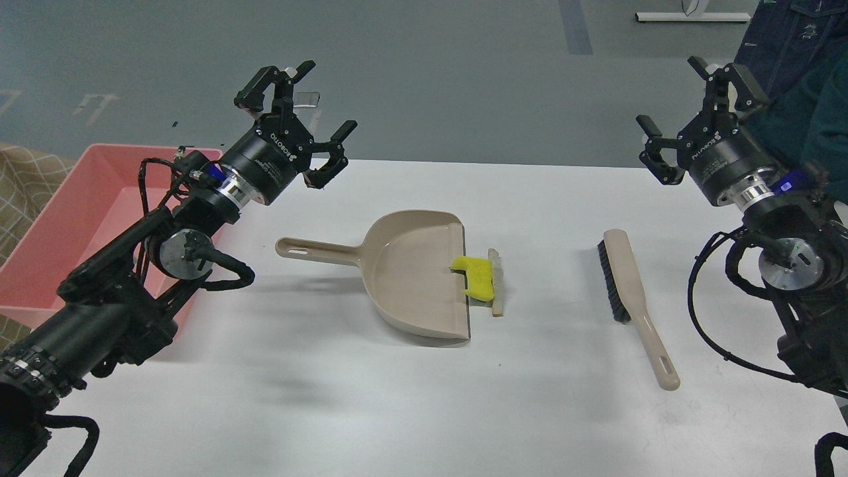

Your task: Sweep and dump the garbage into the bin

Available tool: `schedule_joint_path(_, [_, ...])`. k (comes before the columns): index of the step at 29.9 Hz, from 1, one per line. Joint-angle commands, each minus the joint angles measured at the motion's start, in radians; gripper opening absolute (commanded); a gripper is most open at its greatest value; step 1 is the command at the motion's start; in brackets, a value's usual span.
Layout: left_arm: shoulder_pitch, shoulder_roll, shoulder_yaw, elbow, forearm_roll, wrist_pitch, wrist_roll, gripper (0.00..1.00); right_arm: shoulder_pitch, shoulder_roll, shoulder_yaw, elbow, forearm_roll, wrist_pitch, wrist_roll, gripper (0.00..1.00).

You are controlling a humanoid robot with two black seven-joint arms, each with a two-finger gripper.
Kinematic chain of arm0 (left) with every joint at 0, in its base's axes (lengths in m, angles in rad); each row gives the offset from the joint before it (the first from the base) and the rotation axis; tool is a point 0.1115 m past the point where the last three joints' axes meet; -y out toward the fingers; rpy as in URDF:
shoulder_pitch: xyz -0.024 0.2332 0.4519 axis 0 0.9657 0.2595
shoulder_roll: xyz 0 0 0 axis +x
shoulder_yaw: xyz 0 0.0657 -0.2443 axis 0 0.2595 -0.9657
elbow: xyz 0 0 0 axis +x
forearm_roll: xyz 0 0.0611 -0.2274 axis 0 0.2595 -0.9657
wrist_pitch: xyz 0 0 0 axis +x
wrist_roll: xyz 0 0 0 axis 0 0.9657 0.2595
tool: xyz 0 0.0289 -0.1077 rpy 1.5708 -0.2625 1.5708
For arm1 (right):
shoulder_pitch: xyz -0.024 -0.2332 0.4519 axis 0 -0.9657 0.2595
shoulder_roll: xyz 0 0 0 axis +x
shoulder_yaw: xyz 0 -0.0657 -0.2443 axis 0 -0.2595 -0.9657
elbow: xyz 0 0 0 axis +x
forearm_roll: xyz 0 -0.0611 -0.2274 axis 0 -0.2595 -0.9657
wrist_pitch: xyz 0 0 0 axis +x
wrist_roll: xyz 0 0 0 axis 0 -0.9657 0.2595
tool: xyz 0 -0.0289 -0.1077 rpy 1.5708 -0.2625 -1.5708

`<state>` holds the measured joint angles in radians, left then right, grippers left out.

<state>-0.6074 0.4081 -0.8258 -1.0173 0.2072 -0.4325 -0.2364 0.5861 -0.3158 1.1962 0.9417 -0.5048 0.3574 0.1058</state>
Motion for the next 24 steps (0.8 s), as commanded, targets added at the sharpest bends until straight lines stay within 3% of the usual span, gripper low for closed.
schedule_joint_path(1, [0.0,-0.002,0.004,0.0,0.0,0.003,0.002,0.98,0.0,0.0,-0.001,0.0,0.0,0.0,0.0,1.0])
schedule_joint_path(12, [-0.003,0.008,0.017,0.0,0.003,0.003,0.006,0.98,0.001,0.003,-0.013,0.0,0.0,-0.001,0.0,1.0])
schedule_joint_path(14, [-0.005,0.017,0.031,0.002,0.004,0.02,0.032,0.98,0.001,0.001,-0.013,0.0,0.0,-0.005,0.002,1.0])
schedule_joint_path(16, [-0.015,0.021,0.05,0.008,0.003,0.076,0.092,0.98,0.001,-0.003,-0.013,-0.001,0.0,-0.008,0.002,1.0])
schedule_joint_path(24, [-0.051,0.025,0.036,0.009,0.003,0.055,0.095,0.98,0.018,-0.022,-0.015,-0.038,0.0,-0.008,0.003,1.0])
